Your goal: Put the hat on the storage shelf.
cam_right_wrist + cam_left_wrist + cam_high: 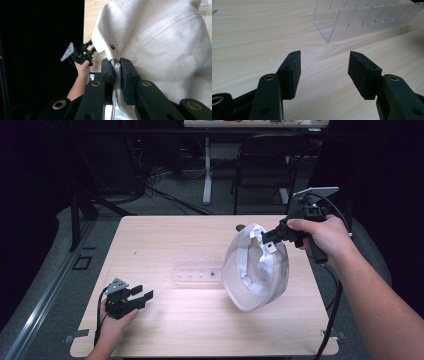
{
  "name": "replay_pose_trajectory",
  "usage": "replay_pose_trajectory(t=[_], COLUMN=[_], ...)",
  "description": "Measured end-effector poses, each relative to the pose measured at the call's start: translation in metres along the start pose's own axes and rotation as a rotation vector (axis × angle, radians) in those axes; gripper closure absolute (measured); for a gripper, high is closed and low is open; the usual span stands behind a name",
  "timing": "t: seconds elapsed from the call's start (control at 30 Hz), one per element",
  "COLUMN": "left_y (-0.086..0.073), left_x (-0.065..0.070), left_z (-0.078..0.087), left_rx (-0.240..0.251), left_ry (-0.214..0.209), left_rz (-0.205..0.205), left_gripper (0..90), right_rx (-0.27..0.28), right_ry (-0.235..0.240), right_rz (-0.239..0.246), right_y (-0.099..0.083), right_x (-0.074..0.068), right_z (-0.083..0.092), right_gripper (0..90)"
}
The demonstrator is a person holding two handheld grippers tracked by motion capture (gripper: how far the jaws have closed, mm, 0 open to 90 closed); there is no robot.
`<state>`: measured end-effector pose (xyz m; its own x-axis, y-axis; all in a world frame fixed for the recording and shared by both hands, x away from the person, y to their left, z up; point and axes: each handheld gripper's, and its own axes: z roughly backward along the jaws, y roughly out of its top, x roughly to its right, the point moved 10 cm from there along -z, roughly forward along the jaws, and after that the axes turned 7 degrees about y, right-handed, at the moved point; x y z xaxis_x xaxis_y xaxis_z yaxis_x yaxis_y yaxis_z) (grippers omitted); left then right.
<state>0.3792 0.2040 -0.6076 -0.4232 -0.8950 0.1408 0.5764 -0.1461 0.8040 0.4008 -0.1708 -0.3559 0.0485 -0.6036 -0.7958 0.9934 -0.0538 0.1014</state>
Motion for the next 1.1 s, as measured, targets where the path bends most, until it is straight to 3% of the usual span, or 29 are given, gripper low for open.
replay_pose_trajectory(t=[0.17, 0.27, 0.37, 0.77, 0.83, 0.87, 1.1], left_y=[0.009, 0.016, 0.019, 0.048, 0.05, 0.054, 0.066], left_x=[0.016, 0.027, 0.034, 0.089, 0.095, 0.106, 0.141], left_z=[0.002, 0.002, 0.002, -0.011, -0.012, -0.016, -0.026], left_rx=[0.014, 0.046, 0.041, 0.101, 0.103, 0.106, 0.126], left_ry=[-0.032, -0.043, -0.06, -0.113, -0.122, -0.138, -0.188], left_rz=[-0.027, -0.042, -0.058, -0.177, -0.181, -0.192, -0.213], left_gripper=[44.8, 45.0, 44.9, 41.2, 40.5, 40.0, 39.6], right_rx=[0.023, 0.022, 0.029, 0.069, 0.07, 0.077, 0.083], right_ry=[-0.002, 0.01, 0.019, 0.046, 0.049, 0.05, 0.039], right_rz=[-0.02, -0.004, -0.004, -0.006, -0.005, -0.002, -0.006], right_y=[0.011, 0.016, 0.02, 0.04, 0.041, 0.044, 0.052], right_x=[-0.003, -0.006, -0.011, -0.026, -0.027, -0.029, -0.032], right_z=[-0.004, -0.007, -0.009, -0.02, -0.021, -0.025, -0.036], right_gripper=[82.4, 82.4, 82.4, 82.4, 82.4, 82.4, 82.4])
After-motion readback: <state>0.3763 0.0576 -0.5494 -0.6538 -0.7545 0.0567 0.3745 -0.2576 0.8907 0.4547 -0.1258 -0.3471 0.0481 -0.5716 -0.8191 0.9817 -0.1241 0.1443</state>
